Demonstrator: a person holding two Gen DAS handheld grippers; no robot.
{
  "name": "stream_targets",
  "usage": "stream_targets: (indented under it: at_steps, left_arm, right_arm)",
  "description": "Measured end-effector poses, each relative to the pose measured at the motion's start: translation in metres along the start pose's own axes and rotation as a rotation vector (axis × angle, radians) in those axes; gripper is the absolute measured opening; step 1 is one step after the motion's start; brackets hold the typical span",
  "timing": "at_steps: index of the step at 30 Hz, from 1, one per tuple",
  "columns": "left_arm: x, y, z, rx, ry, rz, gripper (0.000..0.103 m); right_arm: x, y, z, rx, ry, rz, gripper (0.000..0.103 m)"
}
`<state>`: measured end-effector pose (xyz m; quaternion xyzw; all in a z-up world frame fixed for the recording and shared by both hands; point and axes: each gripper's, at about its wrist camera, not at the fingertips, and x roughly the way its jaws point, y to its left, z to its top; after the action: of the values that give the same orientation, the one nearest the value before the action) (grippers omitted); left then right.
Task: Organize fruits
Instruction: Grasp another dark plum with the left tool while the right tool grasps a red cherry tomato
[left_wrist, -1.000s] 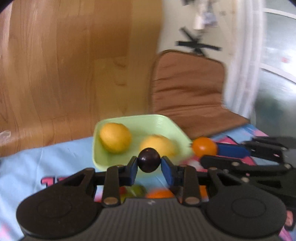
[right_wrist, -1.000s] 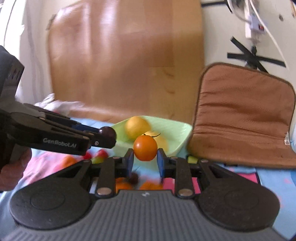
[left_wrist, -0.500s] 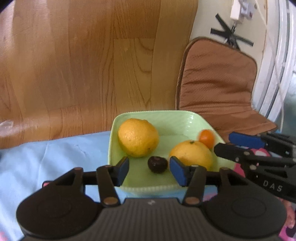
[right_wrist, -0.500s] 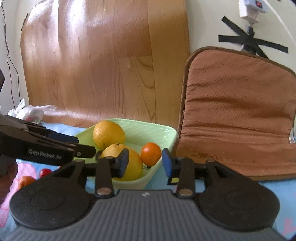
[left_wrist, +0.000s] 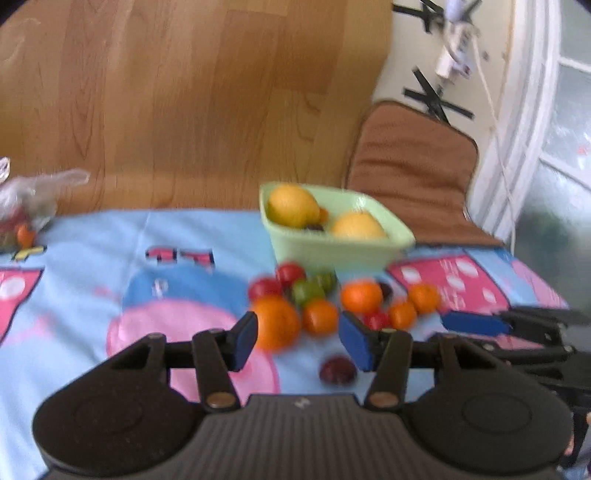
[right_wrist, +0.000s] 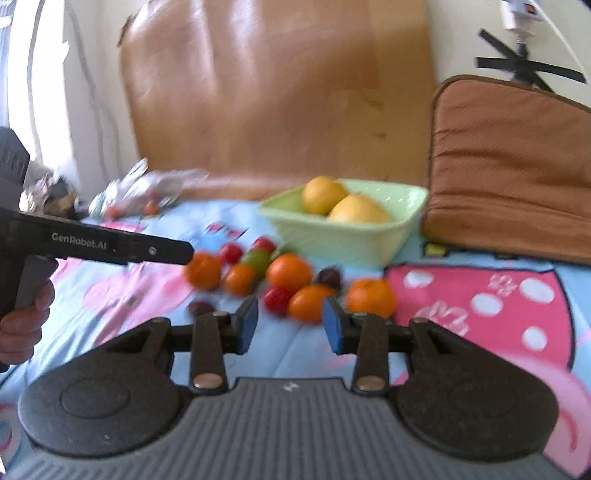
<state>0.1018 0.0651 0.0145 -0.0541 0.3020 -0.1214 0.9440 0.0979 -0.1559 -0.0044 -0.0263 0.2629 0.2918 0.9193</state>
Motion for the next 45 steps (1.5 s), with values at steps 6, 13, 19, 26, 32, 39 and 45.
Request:
stream_targets:
  at_steps: [6,13,19,26,32,39,45]
  left_arm:
    - [0.011,-0.021,-0.021,0.08,0.041,0.015,0.049]
    - [0.026,-0.032,-0.028,0.125,0.048,0.044,0.041]
    - [0.022,-0.026,-0.029,0.106,0.041,0.019,0.028]
    - [0.006,-0.021,-0.039,0.089,0.038,0.018,0.029]
    - [-0.005,-0.02,-0.046,0.08,0.035,0.02,0.029]
    - [-0.022,-0.033,-0.058,0.102,0.036,-0.035,0.029]
    - [-0.034,-0.052,-0.073,0.148,0.042,-0.056,0.029]
  right_arm:
    - [0.008,0.017,-0.006,-0.042,0.033,-0.016,0.036]
    - [0.023,0.009,0.005,-0.014,0.065,0.008,0.034]
    - [0.04,0.009,0.012,0.003,0.086,0.031,0.031]
    - [0.059,0.011,0.016,-0.039,0.115,-0.025,0.03]
    - [0.043,0.011,0.007,-0.018,0.115,-0.018,0.026]
    - [-0.011,0.029,-0.024,-0.024,0.101,0.004,0.026]
    - [-0.043,0.048,-0.046,-0.052,0.083,-0.015,0.026]
